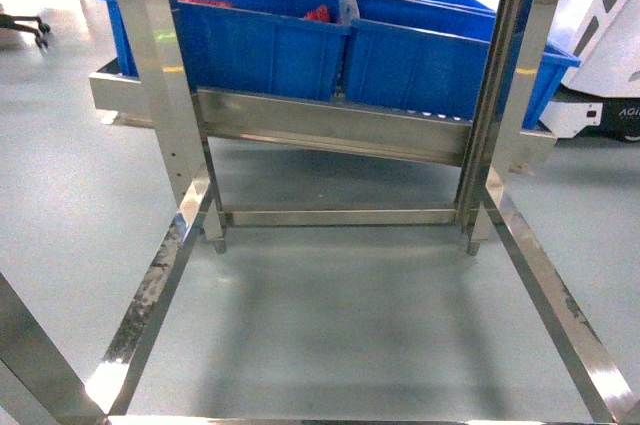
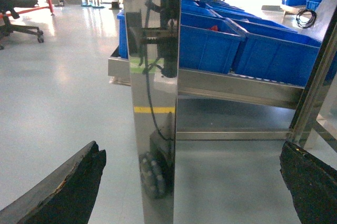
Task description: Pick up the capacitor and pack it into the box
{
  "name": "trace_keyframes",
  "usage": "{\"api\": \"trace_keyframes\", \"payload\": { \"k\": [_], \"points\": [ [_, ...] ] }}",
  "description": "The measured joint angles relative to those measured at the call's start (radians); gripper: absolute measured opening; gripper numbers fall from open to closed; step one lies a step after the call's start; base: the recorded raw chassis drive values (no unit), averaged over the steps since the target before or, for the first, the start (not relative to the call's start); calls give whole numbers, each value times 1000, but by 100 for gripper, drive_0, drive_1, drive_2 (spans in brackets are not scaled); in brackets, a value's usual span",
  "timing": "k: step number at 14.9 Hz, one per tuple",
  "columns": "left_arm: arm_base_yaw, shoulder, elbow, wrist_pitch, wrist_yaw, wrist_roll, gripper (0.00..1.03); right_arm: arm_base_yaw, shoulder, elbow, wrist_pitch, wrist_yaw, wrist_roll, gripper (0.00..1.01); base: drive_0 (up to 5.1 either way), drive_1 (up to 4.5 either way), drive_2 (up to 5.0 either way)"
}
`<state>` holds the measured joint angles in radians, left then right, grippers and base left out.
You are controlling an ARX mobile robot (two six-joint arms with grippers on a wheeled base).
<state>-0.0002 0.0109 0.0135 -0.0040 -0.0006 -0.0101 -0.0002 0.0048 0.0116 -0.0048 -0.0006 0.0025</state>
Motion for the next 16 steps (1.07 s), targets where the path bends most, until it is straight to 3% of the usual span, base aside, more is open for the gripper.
{"api": "trace_keyframes", "payload": {
  "k": [16],
  "points": [
    [0, 0, 0, 1, -1, 9, 98, 0, 0, 0, -1, 1, 0, 98, 0, 0, 0]
  ]
}}
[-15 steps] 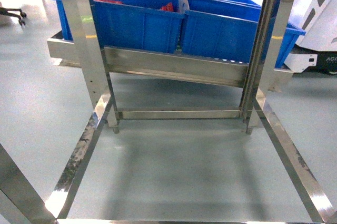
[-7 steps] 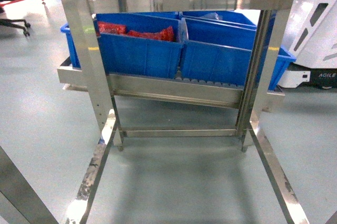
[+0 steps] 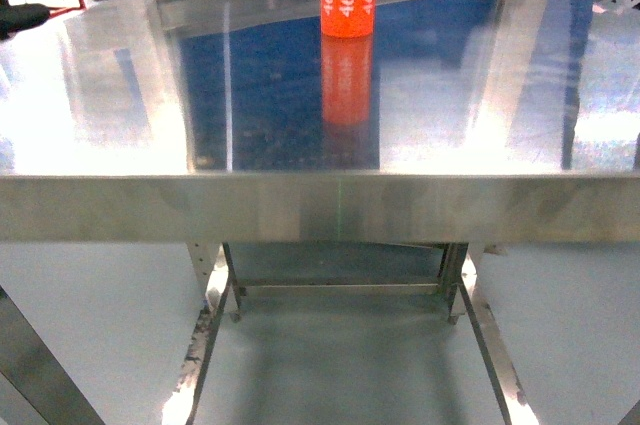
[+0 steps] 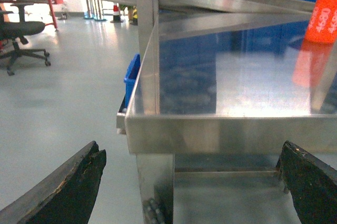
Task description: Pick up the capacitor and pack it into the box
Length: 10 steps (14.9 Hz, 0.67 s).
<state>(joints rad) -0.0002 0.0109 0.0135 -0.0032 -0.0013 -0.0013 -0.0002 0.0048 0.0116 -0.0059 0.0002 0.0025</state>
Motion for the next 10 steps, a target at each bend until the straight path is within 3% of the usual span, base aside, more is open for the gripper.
{"api": "trace_keyframes", "payload": {
  "k": [10],
  "points": [
    [0, 0, 0, 2, 1, 2, 98, 0, 0, 0, 4, 0, 0, 98, 0, 0, 0]
  ]
}}
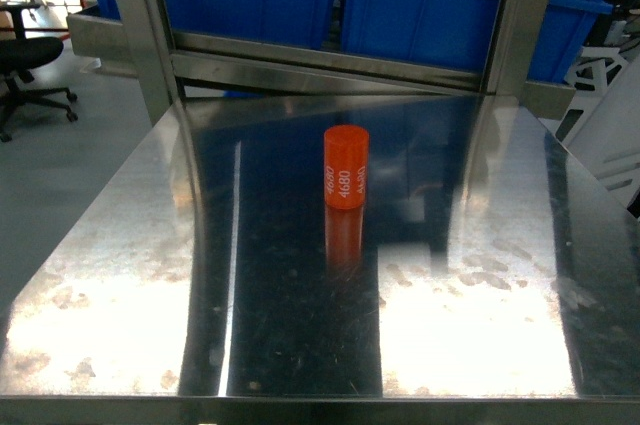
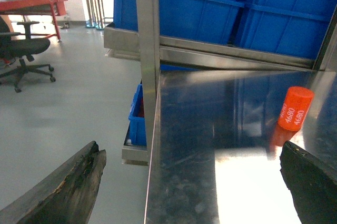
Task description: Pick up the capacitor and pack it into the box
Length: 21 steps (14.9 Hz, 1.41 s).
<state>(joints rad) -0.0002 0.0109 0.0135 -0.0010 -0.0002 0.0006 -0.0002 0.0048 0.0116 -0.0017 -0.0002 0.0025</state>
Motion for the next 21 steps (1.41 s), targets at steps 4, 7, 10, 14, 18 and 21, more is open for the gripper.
{"api": "trace_keyframes", "payload": {
  "k": [4, 7, 10, 14, 18, 21],
  "points": [
    [0, 0, 0, -5, -2, 0, 98, 0, 0, 0, -5, 2, 0, 98, 0, 0, 0],
    [0, 0, 0, -3, 0, 0, 98, 0, 0, 0, -3, 1, 0, 98, 0, 0, 0],
    [0, 0, 0, -3, 0, 0, 98, 0, 0, 0, -3, 0, 0, 98, 0, 0, 0],
    [0, 0, 0, -3, 0, 0, 98, 0, 0, 0, -3, 0, 0, 98, 0, 0, 0],
    [-43, 555, 87, 441, -58, -93, 98, 0, 0, 0, -3, 0, 0, 98, 0, 0, 0],
    [-203, 1267, 438, 915, -89, -125, 98, 0, 0, 0, -3, 0, 0, 98, 0, 0, 0]
  ]
}}
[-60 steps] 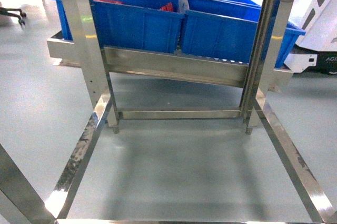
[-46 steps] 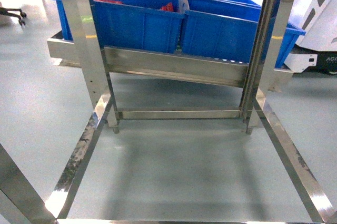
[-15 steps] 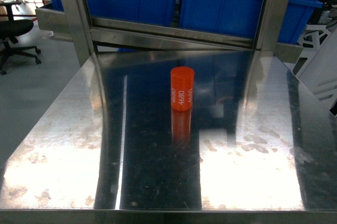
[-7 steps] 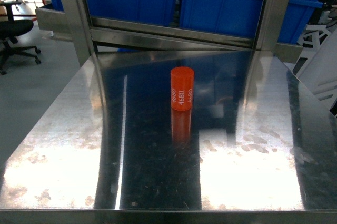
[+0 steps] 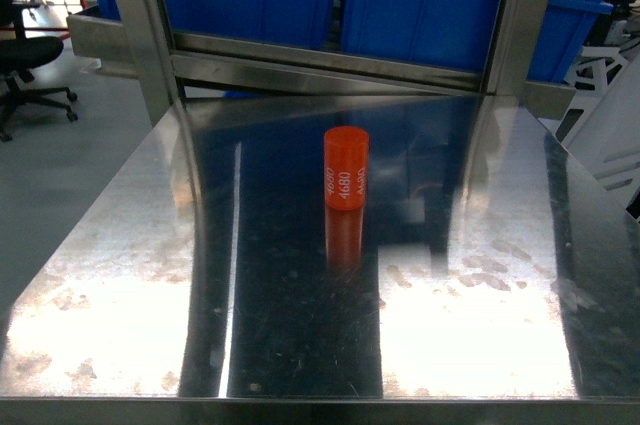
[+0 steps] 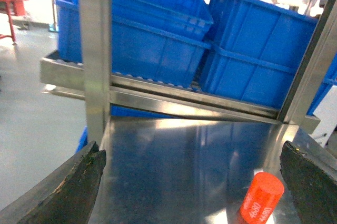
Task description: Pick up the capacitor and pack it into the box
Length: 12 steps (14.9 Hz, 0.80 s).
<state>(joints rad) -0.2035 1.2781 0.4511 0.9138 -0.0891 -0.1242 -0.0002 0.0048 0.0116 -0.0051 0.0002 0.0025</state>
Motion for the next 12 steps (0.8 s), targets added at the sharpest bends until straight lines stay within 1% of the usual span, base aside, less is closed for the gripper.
{"api": "trace_keyframes", "payload": {
  "k": [2, 4, 6, 9, 10, 12],
  "points": [
    [-82, 373, 276, -63, -2, -7, 98, 0, 0, 0, 0, 0, 0, 98, 0, 0, 0],
    [-131, 595, 511, -130, -5, -7, 98, 0, 0, 0, 0, 0, 0, 98, 0, 0, 0],
    [-178, 739, 702, -187, 5, -8, 98, 0, 0, 0, 0, 0, 0, 98, 0, 0, 0],
    [-232, 883, 855, -246, 16, -7, 98, 0, 0, 0, 0, 0, 0, 98, 0, 0, 0],
    [-243, 922, 882, -264, 15, -7, 98, 0, 0, 0, 0, 0, 0, 98, 0, 0, 0],
    [-247, 979, 901, -294, 13, -7, 98, 0, 0, 0, 0, 0, 0, 98, 0, 0, 0]
  ]
}}
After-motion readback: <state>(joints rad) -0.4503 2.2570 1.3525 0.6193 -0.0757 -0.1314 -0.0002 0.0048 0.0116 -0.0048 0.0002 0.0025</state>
